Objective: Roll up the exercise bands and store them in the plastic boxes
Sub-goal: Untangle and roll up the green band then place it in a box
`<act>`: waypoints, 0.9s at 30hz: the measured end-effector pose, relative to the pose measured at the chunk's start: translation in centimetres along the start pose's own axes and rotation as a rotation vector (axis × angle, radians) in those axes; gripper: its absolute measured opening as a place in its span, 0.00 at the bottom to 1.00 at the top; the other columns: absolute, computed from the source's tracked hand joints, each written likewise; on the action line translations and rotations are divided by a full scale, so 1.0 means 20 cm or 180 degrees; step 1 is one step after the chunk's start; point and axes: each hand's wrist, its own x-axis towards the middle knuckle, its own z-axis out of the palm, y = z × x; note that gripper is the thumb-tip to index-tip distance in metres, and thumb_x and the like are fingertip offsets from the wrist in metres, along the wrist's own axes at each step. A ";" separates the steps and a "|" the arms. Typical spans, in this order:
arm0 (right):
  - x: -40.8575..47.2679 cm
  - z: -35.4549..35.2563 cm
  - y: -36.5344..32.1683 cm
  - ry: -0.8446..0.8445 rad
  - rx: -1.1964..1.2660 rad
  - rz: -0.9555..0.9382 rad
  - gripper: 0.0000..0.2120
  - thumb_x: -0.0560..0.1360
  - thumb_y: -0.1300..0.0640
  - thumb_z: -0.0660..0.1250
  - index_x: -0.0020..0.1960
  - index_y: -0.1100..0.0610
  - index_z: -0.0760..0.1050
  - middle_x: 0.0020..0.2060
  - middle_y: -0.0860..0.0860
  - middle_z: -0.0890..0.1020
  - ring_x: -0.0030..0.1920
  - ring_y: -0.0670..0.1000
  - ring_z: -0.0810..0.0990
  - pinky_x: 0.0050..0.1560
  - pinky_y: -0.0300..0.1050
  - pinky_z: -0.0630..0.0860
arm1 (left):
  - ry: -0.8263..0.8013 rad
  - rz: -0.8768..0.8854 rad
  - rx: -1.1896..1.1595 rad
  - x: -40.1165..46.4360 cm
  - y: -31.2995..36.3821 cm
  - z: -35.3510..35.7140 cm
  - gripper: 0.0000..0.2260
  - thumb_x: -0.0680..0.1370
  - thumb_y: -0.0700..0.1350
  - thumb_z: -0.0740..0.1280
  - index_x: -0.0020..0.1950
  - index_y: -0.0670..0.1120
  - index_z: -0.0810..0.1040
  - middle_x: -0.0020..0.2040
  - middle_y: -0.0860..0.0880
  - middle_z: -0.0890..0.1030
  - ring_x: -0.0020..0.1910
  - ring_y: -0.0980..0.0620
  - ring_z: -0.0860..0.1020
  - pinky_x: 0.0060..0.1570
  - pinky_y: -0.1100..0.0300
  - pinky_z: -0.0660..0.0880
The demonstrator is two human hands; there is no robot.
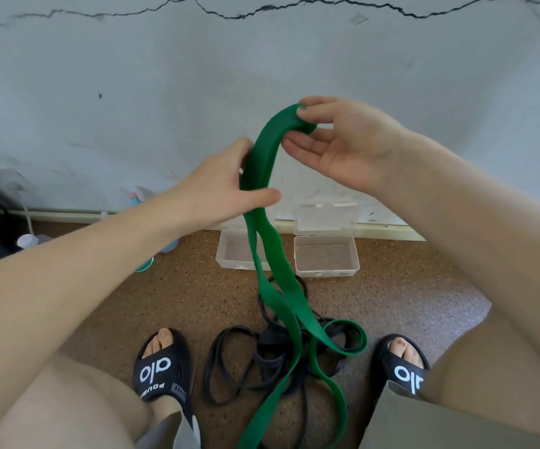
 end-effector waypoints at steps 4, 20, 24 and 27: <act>0.00 -0.02 -0.03 0.0268 0.0064 -0.0088 0.08 0.81 0.69 0.64 0.59 0.62 0.75 0.52 0.63 0.82 0.45 0.58 0.88 0.45 0.50 0.86 | -0.0343 -0.0224 0.0046 -0.03 -0.05 0.11 0.18 0.77 0.53 0.72 0.62 0.47 0.73 0.55 0.48 0.80 0.50 0.48 0.83 0.53 0.44 0.80; -0.02 0.03 0.13 -0.0463 -0.3602 -0.1820 0.17 0.83 0.60 0.55 0.66 0.49 0.75 0.56 0.48 0.82 0.56 0.46 0.79 0.60 0.42 0.73 | -0.0400 0.0452 0.0874 -0.08 0.00 -0.05 0.13 0.77 0.54 0.69 0.56 0.48 0.78 0.49 0.47 0.83 0.49 0.46 0.82 0.52 0.43 0.78; -0.03 0.05 0.27 -0.0805 -0.4214 -0.1211 0.20 0.86 0.44 0.51 0.55 0.57 0.74 0.47 0.53 0.82 0.47 0.51 0.78 0.47 0.47 0.71 | -0.0389 0.0303 0.0467 -0.07 0.05 -0.03 0.08 0.77 0.51 0.72 0.51 0.48 0.82 0.46 0.45 0.84 0.47 0.47 0.82 0.52 0.45 0.77; 0.00 0.05 0.29 -0.0566 -0.4329 -0.1243 0.23 0.85 0.41 0.51 0.48 0.56 0.74 0.43 0.52 0.81 0.44 0.52 0.78 0.44 0.48 0.70 | -0.0422 0.0200 0.0442 -0.08 0.04 -0.01 0.14 0.75 0.53 0.74 0.51 0.44 0.81 0.44 0.42 0.83 0.44 0.44 0.81 0.51 0.42 0.76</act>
